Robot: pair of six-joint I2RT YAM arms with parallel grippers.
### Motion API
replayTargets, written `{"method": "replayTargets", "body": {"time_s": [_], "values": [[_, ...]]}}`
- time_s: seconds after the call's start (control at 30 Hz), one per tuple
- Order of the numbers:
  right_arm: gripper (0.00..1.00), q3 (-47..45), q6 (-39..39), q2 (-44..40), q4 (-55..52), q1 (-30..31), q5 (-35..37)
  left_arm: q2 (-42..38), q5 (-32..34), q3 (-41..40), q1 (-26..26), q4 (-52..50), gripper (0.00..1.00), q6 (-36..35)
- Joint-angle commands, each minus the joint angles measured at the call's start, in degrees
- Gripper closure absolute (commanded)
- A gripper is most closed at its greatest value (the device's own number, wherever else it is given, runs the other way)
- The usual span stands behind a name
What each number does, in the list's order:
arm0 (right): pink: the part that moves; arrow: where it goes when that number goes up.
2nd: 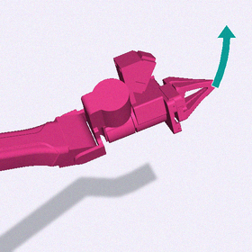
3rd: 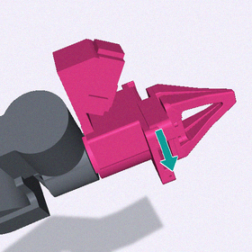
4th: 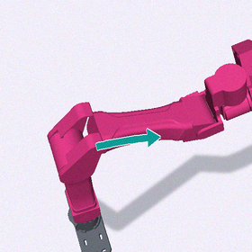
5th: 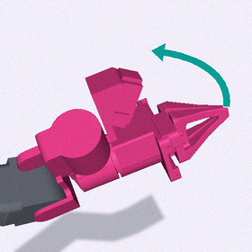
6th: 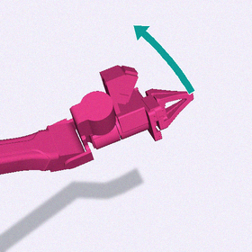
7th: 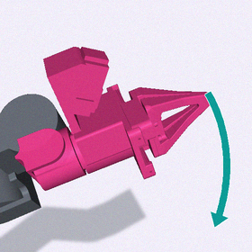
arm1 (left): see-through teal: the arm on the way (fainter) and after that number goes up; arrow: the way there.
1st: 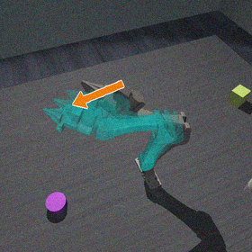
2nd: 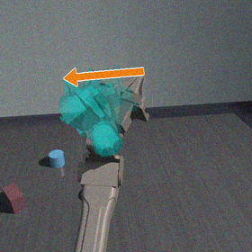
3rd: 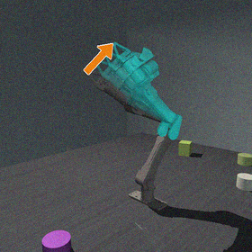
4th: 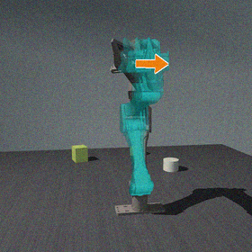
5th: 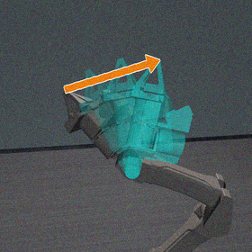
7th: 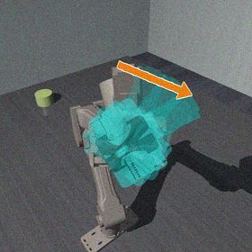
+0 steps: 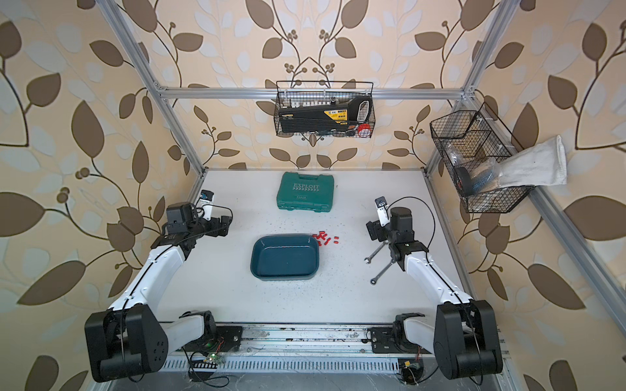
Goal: Take the screw protection sleeves out of the storage box
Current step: Reset both arms
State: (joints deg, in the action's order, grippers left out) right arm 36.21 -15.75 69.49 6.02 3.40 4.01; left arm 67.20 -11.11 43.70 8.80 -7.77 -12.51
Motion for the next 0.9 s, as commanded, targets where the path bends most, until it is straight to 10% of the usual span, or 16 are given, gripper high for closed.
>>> {"method": "replayTargets", "body": {"time_s": [0.0,0.47,0.87], "values": [[0.01,-3.06,8.56,2.34,12.29,-1.74,-2.94,1.22,-1.9,-1.63,2.23,8.6,0.01,9.52],[0.01,-16.32,13.91,13.39,41.82,-2.34,-5.22,6.32,-3.76,-18.1,2.51,42.44,0.01,12.99],[0.01,-17.95,14.08,17.69,48.81,-2.3,-3.61,6.86,-2.03,-18.08,3.2,35.4,0.01,16.87]]}}
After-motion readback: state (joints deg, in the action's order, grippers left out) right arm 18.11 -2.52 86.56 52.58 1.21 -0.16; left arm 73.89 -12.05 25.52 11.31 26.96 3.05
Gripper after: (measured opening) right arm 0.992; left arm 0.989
